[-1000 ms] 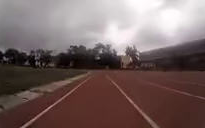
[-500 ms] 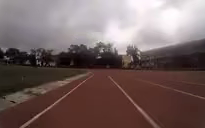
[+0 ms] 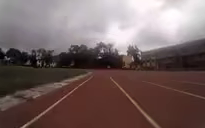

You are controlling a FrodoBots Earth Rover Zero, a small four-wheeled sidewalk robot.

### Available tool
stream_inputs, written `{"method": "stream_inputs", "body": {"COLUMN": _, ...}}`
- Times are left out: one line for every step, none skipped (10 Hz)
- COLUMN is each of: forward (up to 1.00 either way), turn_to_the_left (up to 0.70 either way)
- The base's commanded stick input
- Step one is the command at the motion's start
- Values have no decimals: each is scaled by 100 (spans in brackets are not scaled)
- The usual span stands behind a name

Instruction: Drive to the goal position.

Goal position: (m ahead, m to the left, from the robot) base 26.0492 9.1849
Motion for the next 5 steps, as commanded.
{"method": "stream_inputs", "body": {"forward": 70, "turn_to_the_left": 0}}
{"method": "stream_inputs", "body": {"forward": 70, "turn_to_the_left": 0}}
{"method": "stream_inputs", "body": {"forward": 70, "turn_to_the_left": 0}}
{"method": "stream_inputs", "body": {"forward": 70, "turn_to_the_left": 0}}
{"method": "stream_inputs", "body": {"forward": 70, "turn_to_the_left": 0}}
